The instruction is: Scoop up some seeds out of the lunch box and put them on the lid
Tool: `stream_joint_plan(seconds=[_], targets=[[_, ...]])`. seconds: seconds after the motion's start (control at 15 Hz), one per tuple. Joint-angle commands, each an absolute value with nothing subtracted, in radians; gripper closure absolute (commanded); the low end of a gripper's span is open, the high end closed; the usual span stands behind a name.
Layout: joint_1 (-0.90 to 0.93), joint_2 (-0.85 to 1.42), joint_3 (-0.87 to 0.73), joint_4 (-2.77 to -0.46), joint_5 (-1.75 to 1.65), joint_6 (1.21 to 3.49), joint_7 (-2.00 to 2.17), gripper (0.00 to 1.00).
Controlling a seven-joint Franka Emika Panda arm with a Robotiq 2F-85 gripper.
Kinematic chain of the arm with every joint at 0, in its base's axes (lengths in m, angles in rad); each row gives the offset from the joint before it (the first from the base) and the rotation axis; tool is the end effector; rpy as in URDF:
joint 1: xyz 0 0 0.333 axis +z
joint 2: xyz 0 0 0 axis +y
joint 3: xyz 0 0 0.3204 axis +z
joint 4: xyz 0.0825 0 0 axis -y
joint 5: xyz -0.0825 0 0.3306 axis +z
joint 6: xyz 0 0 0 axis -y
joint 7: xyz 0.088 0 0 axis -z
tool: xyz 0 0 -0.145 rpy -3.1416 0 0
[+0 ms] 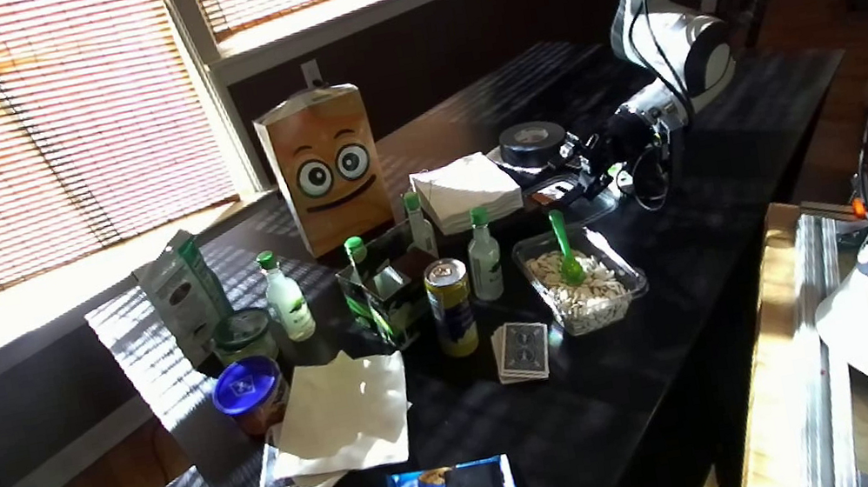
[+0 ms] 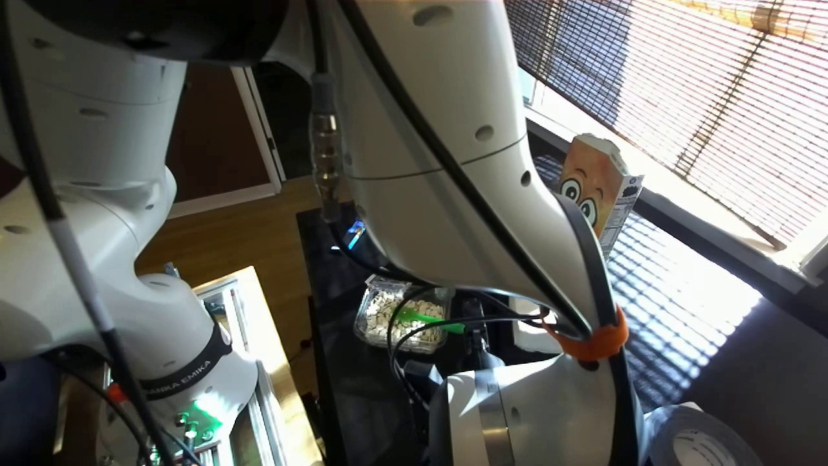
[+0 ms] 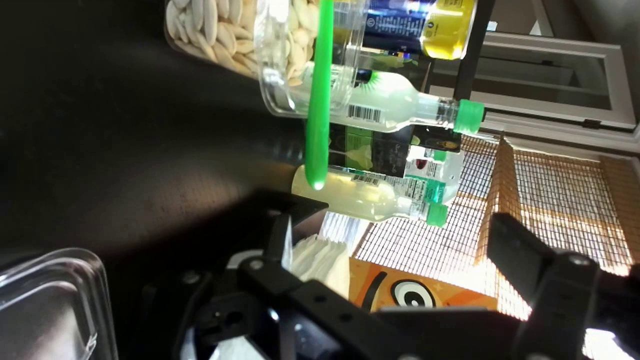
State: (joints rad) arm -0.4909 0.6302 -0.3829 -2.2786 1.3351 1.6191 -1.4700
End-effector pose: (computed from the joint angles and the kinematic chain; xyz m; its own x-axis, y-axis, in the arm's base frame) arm 0.3509 -0.2294 0.1293 0.8509 -0.5146 0.1057 -0.0807 -0.3267 -0.9417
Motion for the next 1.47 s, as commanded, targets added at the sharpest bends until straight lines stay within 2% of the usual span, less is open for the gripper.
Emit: stream_joint_plan(seconds=[0.0,0.8,1.13,1.4], targets=[[-0.488,0.678,-0.373,-2.265,1.386,1.645,-1.499,0.00],[-0.474,0.667,-0.373,-2.358,1.417,1.670,-1.570,0.02],[-0.483,0.656,-0.365,-2.406,1.440,1.627,-1.658,0.11],[-0.474,0.658,-0.367,-2.415,1.485,1.597,-1.711,0.07]])
